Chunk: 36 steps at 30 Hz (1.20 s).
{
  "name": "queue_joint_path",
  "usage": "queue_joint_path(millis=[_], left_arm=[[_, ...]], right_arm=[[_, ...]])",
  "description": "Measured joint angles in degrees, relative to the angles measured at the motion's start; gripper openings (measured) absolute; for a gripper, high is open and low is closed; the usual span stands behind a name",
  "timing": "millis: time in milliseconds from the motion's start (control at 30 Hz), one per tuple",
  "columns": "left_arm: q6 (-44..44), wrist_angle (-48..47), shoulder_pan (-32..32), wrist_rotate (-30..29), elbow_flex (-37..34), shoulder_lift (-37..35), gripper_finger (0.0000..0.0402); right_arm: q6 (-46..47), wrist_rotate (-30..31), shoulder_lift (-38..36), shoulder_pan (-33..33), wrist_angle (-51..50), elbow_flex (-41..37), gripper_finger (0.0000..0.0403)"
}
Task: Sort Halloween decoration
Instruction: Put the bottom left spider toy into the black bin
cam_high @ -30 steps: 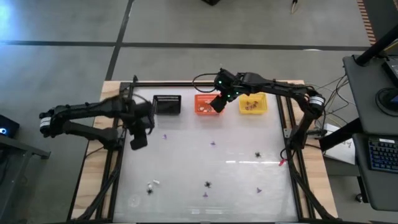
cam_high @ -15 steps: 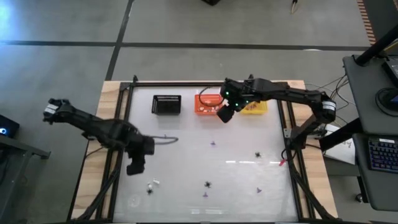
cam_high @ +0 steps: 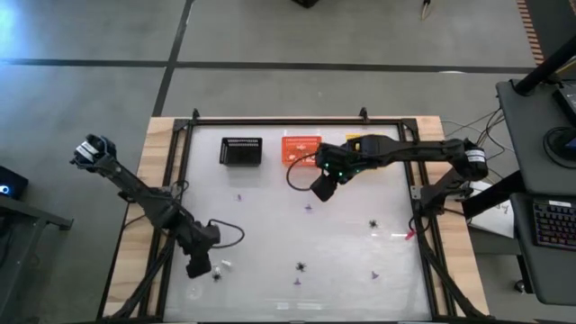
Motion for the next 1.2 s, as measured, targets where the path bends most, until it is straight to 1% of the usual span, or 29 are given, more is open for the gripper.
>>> queue_joint_path(millis=[133, 233, 300, 500, 767, 867, 1033, 1200], left_arm=[[-6.58, 4.45, -2.19, -0.21, -0.78, 3.42, 0.0137], [-9.61, 9.97, -3.89, -1.89, -0.78, 6.52, 0.0137], [-10.86, 11.81, -4.75, -3.01, -0.07, 8.97, 0.0137], [-11.12, 11.47, -6.49, -3.60, 3.05, 15.96, 0.0137], [-11.78, 11.15, -7.37, -4.56, 4.80, 23.20, 0.0137], [-11.75, 10.83, -7.37, -4.80, 5.34, 24.91, 0.0137], [-11.99, 10.61, -7.51, -7.04, 5.81, 26.50, 0.0134], [-11.92, 10.70, -7.53, -8.22, 5.79, 26.93, 0.0106]], right_arm=[[1.83, 1.02, 0.00, 1.93, 0.02, 0.00, 0.0167], [2.50, 1.09, 0.00, 3.15, 0.04, -0.02, 0.0167], [3.59, 1.09, 0.00, 3.74, 0.03, -0.02, 0.0167], [5.39, 1.07, 0.02, 4.93, 0.04, -0.02, 0.0167], [7.27, 1.06, 0.04, 6.68, 0.35, -0.02, 0.0167], [7.82, 1.06, 0.04, 7.24, 0.48, -0.02, 0.0167], [8.50, 1.06, 0.04, 8.00, 0.48, -0.02, 0.0167], [8.74, 1.05, 0.04, 8.43, 0.49, -0.02, 0.0167]])
